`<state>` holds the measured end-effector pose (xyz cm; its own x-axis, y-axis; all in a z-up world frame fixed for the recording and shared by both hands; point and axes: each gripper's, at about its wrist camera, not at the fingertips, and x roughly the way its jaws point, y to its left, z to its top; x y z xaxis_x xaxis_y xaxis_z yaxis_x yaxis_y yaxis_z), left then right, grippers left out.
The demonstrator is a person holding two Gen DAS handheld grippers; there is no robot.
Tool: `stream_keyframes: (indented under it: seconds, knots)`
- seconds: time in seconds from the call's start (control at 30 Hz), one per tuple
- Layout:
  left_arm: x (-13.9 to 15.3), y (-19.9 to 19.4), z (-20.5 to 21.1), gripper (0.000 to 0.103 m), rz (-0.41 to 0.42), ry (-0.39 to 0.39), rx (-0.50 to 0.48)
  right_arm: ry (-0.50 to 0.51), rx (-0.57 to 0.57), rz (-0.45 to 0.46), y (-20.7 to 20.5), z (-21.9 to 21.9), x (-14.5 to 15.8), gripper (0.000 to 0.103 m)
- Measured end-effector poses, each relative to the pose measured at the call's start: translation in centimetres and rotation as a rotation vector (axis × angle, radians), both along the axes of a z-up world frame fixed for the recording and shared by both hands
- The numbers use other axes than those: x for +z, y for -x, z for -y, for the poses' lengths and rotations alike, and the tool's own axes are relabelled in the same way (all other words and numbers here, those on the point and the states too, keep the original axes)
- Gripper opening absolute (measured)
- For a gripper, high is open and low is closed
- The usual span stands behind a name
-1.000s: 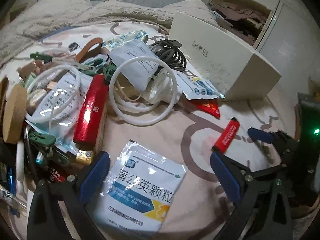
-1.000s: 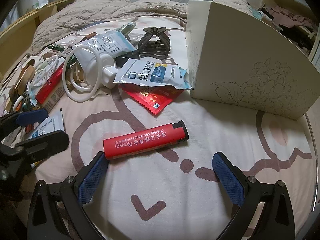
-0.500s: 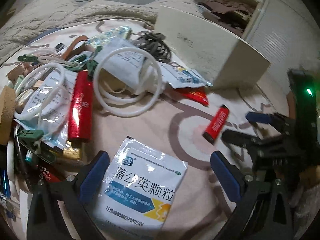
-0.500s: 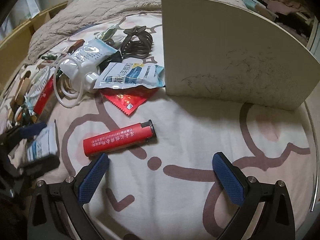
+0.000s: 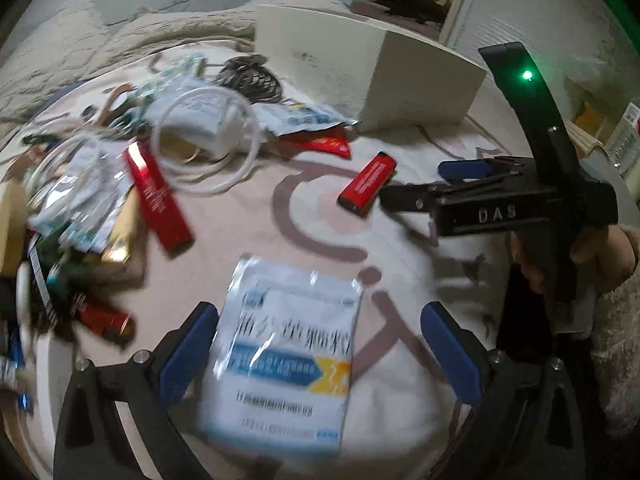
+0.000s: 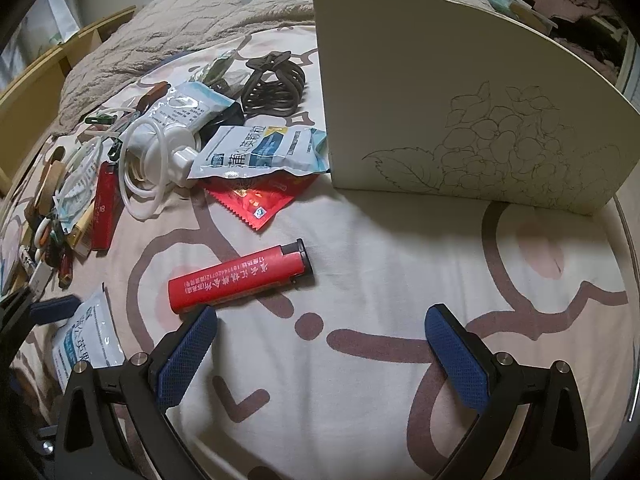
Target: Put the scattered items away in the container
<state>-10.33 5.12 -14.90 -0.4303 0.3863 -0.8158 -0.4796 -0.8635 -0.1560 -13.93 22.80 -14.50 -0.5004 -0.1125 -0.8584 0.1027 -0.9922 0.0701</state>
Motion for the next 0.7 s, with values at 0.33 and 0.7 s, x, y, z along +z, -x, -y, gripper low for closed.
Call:
stream_keyframes:
  seconds: [0.33,0.7]
  knots:
    - [-0.5,-0.9,3.0,0.102,-0.016,0.129,0.161,0.013,0.018,-0.011,0.1,0.4,0.1,0.103]
    - [-0.7,0.1,6.1,0.102,0.004,0.149,0.318,0.004,0.121,-0.075,-0.2,2.7,0.6,0.103]
